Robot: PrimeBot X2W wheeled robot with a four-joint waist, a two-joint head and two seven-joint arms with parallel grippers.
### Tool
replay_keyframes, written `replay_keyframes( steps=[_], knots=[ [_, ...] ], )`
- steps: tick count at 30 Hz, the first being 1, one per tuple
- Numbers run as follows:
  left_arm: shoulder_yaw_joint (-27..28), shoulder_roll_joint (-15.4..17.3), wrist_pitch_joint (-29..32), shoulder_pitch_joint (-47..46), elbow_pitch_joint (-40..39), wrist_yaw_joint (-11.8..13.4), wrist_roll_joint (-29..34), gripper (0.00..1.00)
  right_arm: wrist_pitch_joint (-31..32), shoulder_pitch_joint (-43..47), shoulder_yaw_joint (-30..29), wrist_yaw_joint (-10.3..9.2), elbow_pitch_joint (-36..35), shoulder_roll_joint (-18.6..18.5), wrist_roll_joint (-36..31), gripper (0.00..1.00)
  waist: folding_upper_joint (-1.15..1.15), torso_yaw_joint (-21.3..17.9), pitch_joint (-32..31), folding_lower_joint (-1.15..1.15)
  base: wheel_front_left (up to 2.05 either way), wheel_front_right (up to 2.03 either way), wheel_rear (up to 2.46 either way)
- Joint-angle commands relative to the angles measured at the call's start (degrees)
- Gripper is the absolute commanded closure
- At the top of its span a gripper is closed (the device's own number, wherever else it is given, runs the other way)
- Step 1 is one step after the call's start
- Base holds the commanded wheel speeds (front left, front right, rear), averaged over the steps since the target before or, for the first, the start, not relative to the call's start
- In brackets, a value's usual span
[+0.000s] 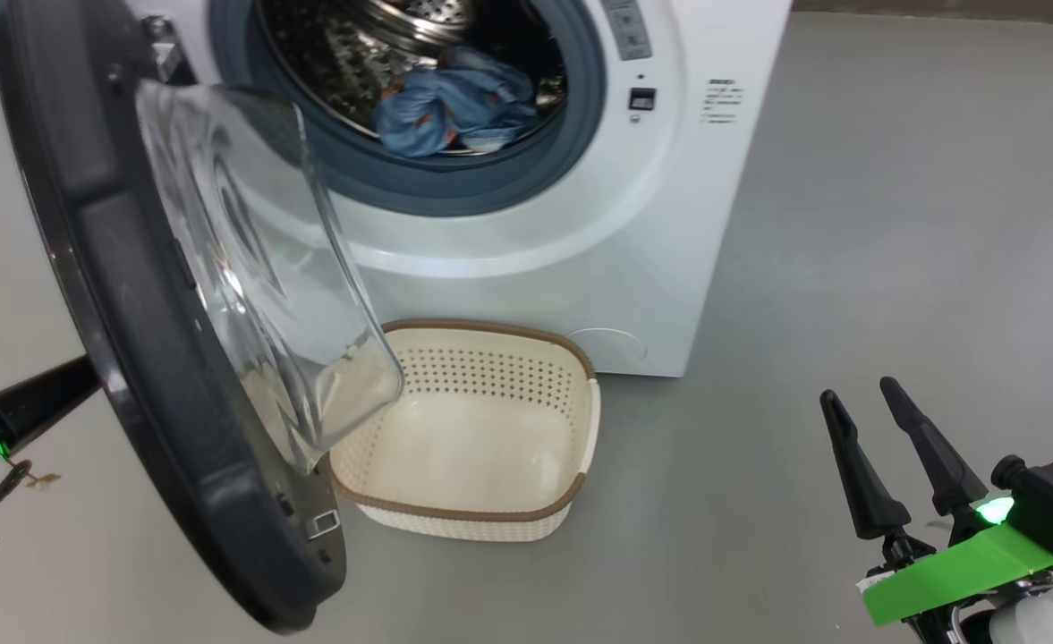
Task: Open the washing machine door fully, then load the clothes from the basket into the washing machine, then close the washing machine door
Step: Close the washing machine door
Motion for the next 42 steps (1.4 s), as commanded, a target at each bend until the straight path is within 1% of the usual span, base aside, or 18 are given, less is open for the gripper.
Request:
replay_keyframes(
  steps=[1, 6, 18, 28, 35, 42],
  knots=[
    [1.8, 1.9, -0.5, -1.4, -2.4, -0.6, 0.6, 1.0, -0.5, 0.5, 0.7, 0.31, -1.5, -0.5, 0.0, 0.0, 0.0, -2.3, -1.1, 0.0, 0.0, 0.0, 0.0],
    [1.5, 1.0, -2.1, -1.8, -2.3, -1.2, 1.8, 1.0, -0.5, 1.4, 0.4, 0.31, -1.8, -0.4, 0.1, 0.0, 0.0, -4.7, -1.5, 0.0, 0.0, 0.0, 0.0],
    [0.3, -2.2, -8.5, -2.7, -0.3, -2.7, 6.4, 1.0, -0.5, 2.3, 0.0, 0.31, -2.0, 0.0, 0.0, 0.0, 0.0, -10.1, -2.8, 0.0, 0.0, 0.0, 0.0],
    [0.7, -3.2, -12.0, -3.1, 0.5, -3.4, 8.2, 1.0, -0.5, 2.8, -0.8, 0.31, -2.5, -0.1, 0.1, 0.0, 0.0, -13.8, -2.2, 0.0, 0.0, 0.0, 0.0],
    [0.5, -3.4, -12.8, -3.5, 0.9, -3.8, 8.6, 1.0, -0.5, 3.2, -1.4, 0.31, -2.6, 0.2, -0.1, 0.0, 0.0, -14.5, -2.0, 0.0, 0.0, 0.0, 0.0],
    [0.8, -3.4, -13.3, -2.5, 1.0, -4.0, 8.5, 1.0, -0.5, 3.5, -1.7, 0.31, -2.6, 0.2, -0.3, 0.0, 0.0, -13.1, -2.3, 0.0, 0.0, 0.0, 0.0]
  ],
)
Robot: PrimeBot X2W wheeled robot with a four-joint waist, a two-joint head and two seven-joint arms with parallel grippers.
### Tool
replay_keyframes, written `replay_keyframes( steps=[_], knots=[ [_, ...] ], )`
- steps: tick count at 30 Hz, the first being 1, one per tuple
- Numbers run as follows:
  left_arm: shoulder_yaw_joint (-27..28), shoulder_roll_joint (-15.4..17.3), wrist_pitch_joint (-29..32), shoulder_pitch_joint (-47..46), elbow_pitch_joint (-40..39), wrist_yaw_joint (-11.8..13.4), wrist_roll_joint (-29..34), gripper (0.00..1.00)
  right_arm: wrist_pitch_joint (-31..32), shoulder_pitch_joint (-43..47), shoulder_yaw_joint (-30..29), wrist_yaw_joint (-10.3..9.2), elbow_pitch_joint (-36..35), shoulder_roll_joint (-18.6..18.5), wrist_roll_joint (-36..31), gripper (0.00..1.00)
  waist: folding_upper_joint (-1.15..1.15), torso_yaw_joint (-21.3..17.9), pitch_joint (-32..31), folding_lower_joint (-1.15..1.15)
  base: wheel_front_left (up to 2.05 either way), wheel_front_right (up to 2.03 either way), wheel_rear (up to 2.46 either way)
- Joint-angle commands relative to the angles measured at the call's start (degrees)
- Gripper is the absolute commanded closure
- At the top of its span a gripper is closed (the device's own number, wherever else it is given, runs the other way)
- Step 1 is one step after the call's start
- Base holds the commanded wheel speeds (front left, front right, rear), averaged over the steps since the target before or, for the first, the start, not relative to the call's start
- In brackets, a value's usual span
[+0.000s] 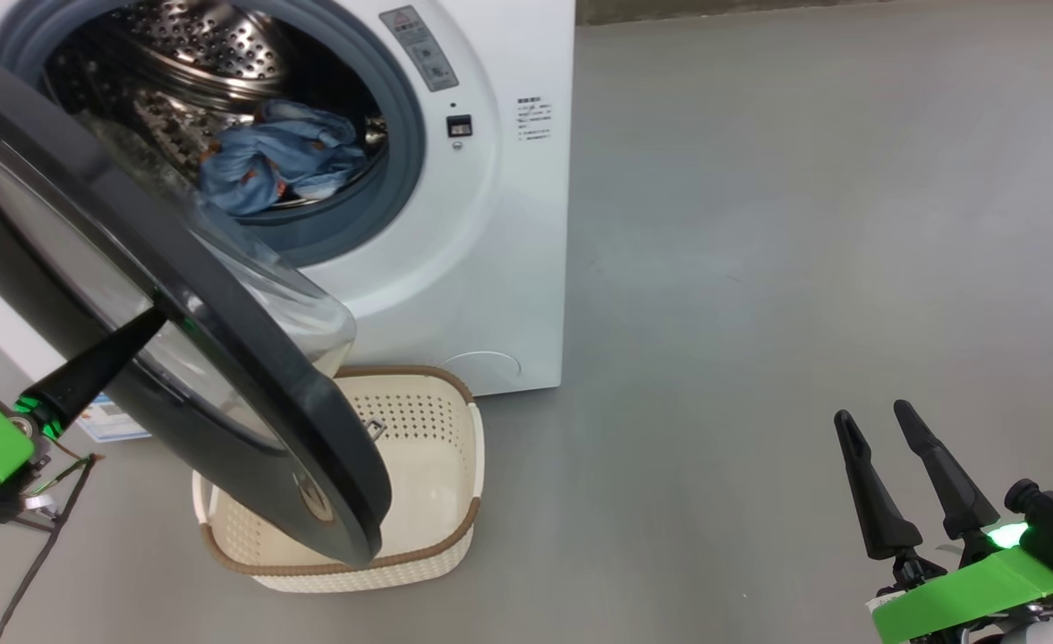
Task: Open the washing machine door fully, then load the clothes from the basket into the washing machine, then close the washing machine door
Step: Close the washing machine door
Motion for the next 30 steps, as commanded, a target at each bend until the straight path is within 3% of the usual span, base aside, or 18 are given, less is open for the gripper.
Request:
replay_keyframes(
  steps=[1, 11, 20, 24, 26, 30],
  knots=[
    [2.4, 2.3, -0.5, -2.0, -1.2, -0.5, 0.3, 1.0, -0.5, -0.4, 0.6, 0.31, -1.5, -0.9, -0.2, 0.0, 0.0, 0.7, -0.1, 0.0, 0.0, 0.0, 0.0],
    [4.1, 2.3, -2.7, 1.7, -1.3, -0.8, 0.1, 1.0, -0.5, -0.5, 0.7, 0.31, -1.5, -1.1, -0.3, 0.0, 0.0, 3.6, -0.2, 0.0, 0.0, 0.0, 0.0],
    [6.0, 0.8, -9.5, 5.8, -0.6, -0.9, 1.6, 1.0, -0.5, -0.5, 0.9, 0.31, -1.4, -1.0, -0.3, 0.0, 0.0, 5.2, -0.3, 0.0, 0.0, 0.0, 0.0],
    [6.2, 0.5, -12.8, 8.0, -0.8, -0.9, 2.4, 0.83, -0.5, -0.4, 0.8, 0.31, -1.4, -1.1, -0.2, 0.0, 0.0, 5.7, -0.4, 0.0, 0.0, 0.0, 0.0],
    [6.3, 0.3, -14.4, 8.9, -0.7, -0.9, 2.5, 0.85, -0.5, -0.3, 0.7, 0.31, -1.4, -1.2, -0.2, 0.0, 0.0, 5.8, -0.5, 0.0, 0.0, 0.0, 0.0],
    [6.3, 0.2, -17.8, 10.5, -0.5, -0.9, 3.4, 0.81, -0.5, -0.1, 0.6, 0.31, -1.5, -1.3, -0.2, 0.0, 0.0, 6.2, -0.6, 0.0, 0.0, 0.0, 0.0]
  ],
)
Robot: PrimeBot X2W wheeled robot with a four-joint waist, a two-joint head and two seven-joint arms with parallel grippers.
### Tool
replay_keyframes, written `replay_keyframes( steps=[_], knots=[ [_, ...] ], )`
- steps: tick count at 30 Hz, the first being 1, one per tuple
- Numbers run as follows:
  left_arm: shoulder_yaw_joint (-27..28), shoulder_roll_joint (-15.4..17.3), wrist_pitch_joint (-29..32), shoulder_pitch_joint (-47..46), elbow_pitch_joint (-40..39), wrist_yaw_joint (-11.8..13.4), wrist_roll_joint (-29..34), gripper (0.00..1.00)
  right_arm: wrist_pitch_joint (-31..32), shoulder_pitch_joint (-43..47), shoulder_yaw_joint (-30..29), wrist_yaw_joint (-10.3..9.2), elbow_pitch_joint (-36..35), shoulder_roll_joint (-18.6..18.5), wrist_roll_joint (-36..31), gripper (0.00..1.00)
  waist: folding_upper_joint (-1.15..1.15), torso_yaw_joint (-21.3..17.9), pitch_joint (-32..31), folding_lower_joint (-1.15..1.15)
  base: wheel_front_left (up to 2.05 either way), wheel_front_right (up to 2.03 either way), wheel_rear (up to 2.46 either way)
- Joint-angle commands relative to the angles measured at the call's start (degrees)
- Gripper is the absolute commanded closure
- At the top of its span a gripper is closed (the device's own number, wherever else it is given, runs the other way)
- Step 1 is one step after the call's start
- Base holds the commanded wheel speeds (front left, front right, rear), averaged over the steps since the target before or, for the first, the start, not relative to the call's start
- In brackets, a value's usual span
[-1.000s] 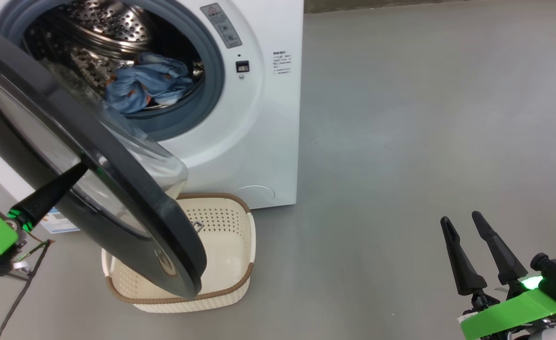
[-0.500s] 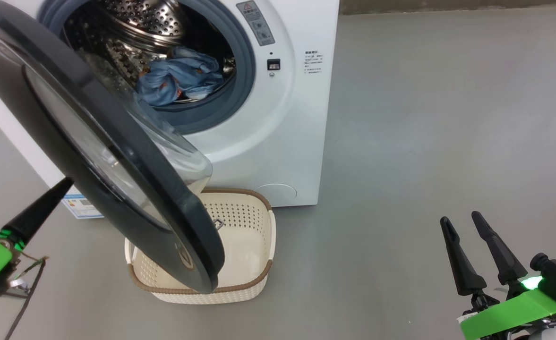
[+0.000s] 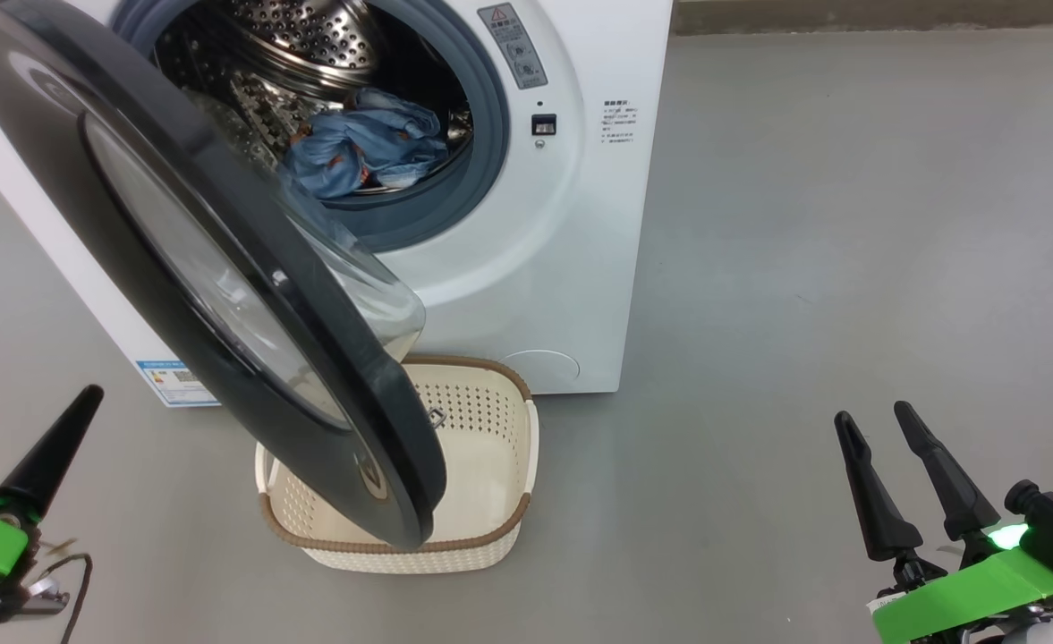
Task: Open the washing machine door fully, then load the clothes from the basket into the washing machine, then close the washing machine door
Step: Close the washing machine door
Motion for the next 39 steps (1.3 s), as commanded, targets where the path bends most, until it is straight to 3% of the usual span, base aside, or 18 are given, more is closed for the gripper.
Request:
replay_keyframes(
  steps=[1, 3, 5, 8, 11, 15, 25, 39],
  knots=[
    [2.4, 2.0, -1.4, -0.7, -1.0, -0.4, 0.7, 0.77, -0.5, -0.2, 0.6, 0.31, -1.5, -1.3, 0.0, 0.0, 0.0, 0.1, -0.1, 0.0, 0.0, 0.0, 0.0],
    [2.4, 1.7, -2.8, 0.3, -1.1, -0.4, 0.4, 0.75, -0.5, -0.1, 0.6, 0.31, -1.5, -1.2, -0.1, 0.0, 0.0, 0.3, -0.1, 0.0, 0.0, 0.0, 0.0],
    [2.2, 1.6, -4.7, 1.5, -1.3, -0.4, 0.9, 0.66, -0.5, -0.1, 0.6, 0.31, -1.5, -1.2, -0.1, 0.0, 0.0, 0.4, -0.2, 0.0, 0.0, 0.0, 0.0],
    [2.1, 1.4, -6.4, 2.8, -1.5, -0.4, 1.0, 0.65, -0.5, 0.0, 0.6, 0.31, -1.5, -1.1, -0.1, 0.0, 0.0, 0.5, -0.2, 0.0, 0.0, 0.0, 0.0],
    [1.6, 1.1, -8.7, 4.3, -1.7, -0.4, 1.1, 0.5, -0.5, 0.1, 0.5, 0.31, -1.6, -1.1, -0.1, 0.0, 0.0, 0.8, 0.0, 0.0, 0.0, 0.0, 0.0],
    [1.5, 0.9, -11.9, 5.3, -1.5, -0.4, 0.9, 0.0, -0.5, -0.1, 0.5, 0.31, -1.6, -1.1, -0.1, 0.0, 0.0, 1.2, 0.4, 0.0, 0.0, 0.0, 0.0],
    [-0.3, 1.5, -17.8, 7.6, -0.8, -0.4, 1.5, 0.0, -0.5, -0.3, 0.9, 0.31, -1.5, -1.2, 0.0, 0.0, 0.0, 2.0, 0.4, 0.0, 0.0, 0.0, 0.0],
    [-5.8, 5.0, -30.1, 10.1, -0.8, -0.4, 8.2, 0.0, -0.5, -0.4, 1.3, 0.31, -1.4, -1.7, 0.2, 0.0, 0.0, 2.5, 0.1, 0.0, 0.0, 0.0, 0.0]
  ],
)
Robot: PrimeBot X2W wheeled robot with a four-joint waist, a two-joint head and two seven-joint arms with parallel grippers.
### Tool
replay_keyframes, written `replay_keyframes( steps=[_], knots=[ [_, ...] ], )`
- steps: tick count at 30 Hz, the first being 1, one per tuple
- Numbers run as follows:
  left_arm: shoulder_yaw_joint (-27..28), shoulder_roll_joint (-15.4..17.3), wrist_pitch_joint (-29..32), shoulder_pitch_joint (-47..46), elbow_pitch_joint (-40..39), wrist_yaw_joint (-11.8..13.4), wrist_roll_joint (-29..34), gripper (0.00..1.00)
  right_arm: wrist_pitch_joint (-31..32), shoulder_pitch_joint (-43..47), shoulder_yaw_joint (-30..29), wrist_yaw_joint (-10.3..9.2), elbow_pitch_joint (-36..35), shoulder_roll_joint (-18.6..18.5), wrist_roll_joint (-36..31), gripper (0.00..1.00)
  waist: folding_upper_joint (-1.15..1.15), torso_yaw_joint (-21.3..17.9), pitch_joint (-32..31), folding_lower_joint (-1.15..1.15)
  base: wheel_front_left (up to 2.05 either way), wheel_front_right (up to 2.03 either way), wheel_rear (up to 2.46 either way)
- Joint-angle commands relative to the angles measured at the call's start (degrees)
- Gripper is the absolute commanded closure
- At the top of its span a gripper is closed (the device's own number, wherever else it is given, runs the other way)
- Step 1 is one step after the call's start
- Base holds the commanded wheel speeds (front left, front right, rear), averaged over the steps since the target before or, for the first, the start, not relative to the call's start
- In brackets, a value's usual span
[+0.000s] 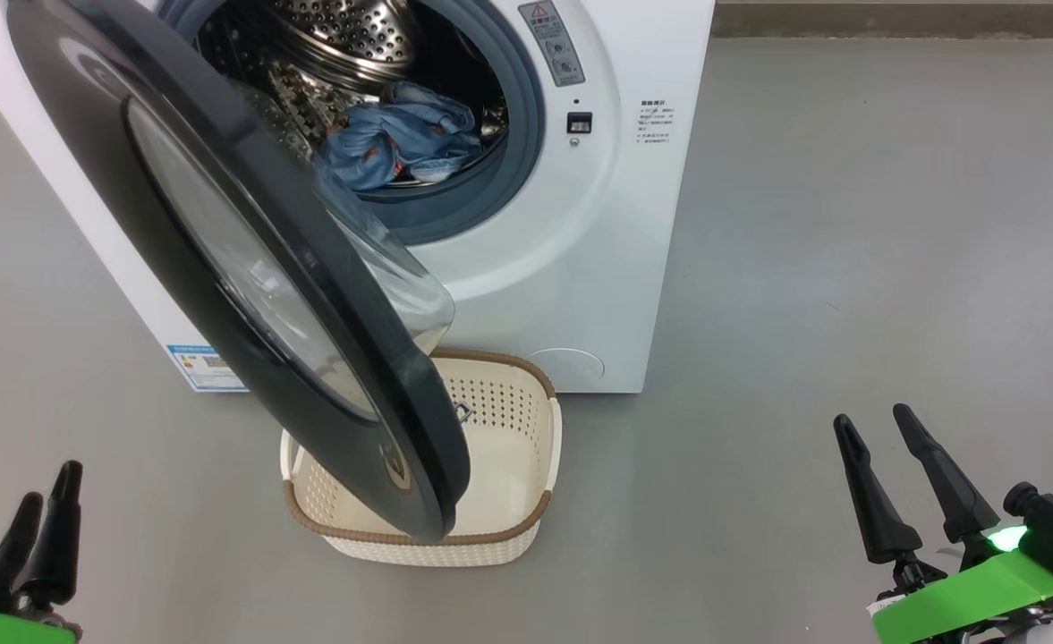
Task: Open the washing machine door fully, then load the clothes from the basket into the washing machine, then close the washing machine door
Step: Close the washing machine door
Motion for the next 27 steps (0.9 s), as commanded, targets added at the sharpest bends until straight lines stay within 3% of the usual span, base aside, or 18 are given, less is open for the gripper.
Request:
replay_keyframes(
  steps=[1, 15, 27],
  knots=[
    [1.5, 2.9, -2.1, -0.8, -0.8, -0.3, 1.7, 0.0, -0.5, -0.5, 1.1, 0.31, -1.3, -1.4, 0.2, 0.0, 0.0, 0.0, -0.1, 0.0, 0.0, 0.0, 0.0],
    [-3.7, 5.8, -13.0, -0.6, 1.7, -0.3, 9.2, 0.0, -0.5, -0.6, 1.0, 0.31, -1.4, -1.5, 0.2, 0.0, 0.0, 0.3, -0.1, 0.0, 0.0, 0.0, 0.0],
    [-3.3, 5.2, -15.3, -0.3, 3.0, -0.3, 15.7, 0.0, -0.5, -0.5, 1.0, 0.31, -1.3, -1.6, 0.2, 0.0, 0.0, 0.7, -0.4, 0.0, 0.0, 0.0, 0.0]
  ],
)
